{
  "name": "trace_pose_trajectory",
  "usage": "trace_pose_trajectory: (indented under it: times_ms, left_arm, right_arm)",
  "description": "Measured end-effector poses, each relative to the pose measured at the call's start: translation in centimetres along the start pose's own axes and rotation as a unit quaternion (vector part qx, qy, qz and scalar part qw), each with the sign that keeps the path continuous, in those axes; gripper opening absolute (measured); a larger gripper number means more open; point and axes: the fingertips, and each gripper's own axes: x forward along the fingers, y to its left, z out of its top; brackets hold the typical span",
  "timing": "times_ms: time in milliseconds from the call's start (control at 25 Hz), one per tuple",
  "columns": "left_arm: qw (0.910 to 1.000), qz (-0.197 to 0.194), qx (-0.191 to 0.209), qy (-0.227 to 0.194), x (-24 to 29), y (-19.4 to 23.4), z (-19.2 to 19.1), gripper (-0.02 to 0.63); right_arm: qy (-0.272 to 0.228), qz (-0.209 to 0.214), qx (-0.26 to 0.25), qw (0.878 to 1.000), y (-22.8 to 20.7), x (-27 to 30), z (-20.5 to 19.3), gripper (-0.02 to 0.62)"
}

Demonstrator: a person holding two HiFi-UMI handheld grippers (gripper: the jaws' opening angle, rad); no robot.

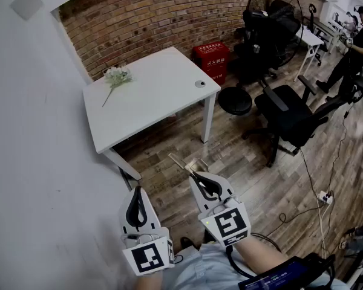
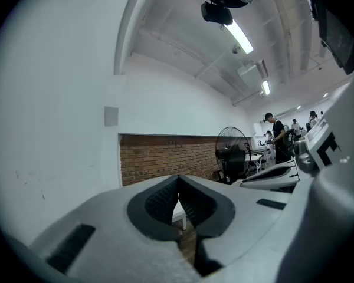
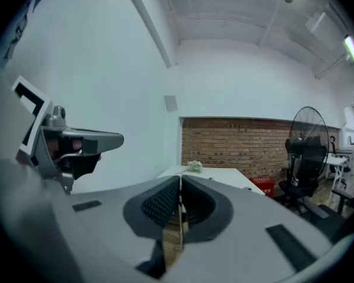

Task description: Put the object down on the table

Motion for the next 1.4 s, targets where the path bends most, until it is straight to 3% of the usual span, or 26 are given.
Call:
trace_pose_trajectory:
  times_ms: [800,1120,1400]
  left_arm:
    - [0.9996,0.016,0.013,0.018,2.5,-5.7,-1.3,0.008]
    - [0.9989,0.032,0.006,0.033,5.6,-3.3,-3.3,0.008]
    - [0.9985,0.03,0.003,0.047,12.2,0.8,-5.5,0.008]
  right_arm:
    - [0.002,0.011,0.012,1.0,-6.5,-0.8,-2.9,0.018]
    - [0.018,0.013,0.016,1.0,-7.5,3.1,-4.0,0.018]
    - [0.032,0.013,0.009,0.999,-8.7,10.5,-4.5,0.018]
